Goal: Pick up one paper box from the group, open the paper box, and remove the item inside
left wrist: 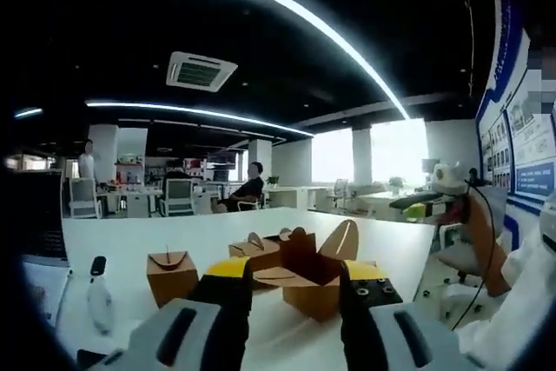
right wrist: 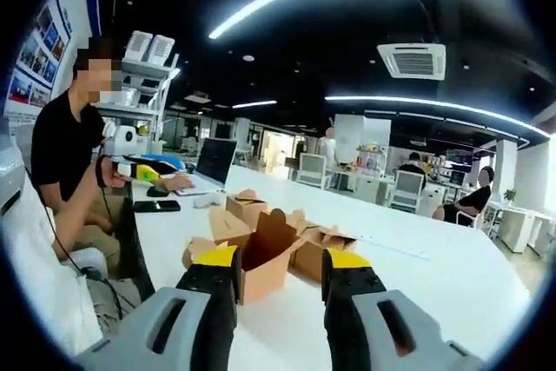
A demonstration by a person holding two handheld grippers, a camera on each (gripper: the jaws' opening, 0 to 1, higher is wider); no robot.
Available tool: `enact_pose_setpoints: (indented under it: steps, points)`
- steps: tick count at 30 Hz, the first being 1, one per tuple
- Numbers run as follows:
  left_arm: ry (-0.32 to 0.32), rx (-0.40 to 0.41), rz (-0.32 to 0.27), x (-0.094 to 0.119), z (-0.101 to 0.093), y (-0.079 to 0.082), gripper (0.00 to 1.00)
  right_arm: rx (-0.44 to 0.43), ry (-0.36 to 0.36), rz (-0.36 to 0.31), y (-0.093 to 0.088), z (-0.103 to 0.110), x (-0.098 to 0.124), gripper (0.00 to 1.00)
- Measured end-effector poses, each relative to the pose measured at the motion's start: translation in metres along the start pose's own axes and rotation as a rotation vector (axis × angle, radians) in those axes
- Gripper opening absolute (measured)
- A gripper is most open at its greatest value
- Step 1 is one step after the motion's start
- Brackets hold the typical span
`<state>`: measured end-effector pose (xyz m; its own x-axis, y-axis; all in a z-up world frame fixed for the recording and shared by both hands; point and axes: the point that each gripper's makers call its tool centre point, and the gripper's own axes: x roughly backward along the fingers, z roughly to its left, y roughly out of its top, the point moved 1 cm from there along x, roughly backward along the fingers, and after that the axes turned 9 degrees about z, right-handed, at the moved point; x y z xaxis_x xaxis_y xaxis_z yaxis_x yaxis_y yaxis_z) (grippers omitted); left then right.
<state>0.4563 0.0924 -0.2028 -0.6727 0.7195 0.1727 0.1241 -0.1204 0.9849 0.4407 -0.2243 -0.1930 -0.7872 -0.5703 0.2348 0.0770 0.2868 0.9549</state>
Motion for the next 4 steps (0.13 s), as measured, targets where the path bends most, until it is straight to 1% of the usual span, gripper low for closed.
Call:
enact_pose_setpoints:
  steps: [4]
  points:
    - [0.004,-0.002,0.001,0.0015,-0.001,0.0004,0.41,0.001,-0.003,0.0,-0.0002,-0.0006,0.0013,0.38]
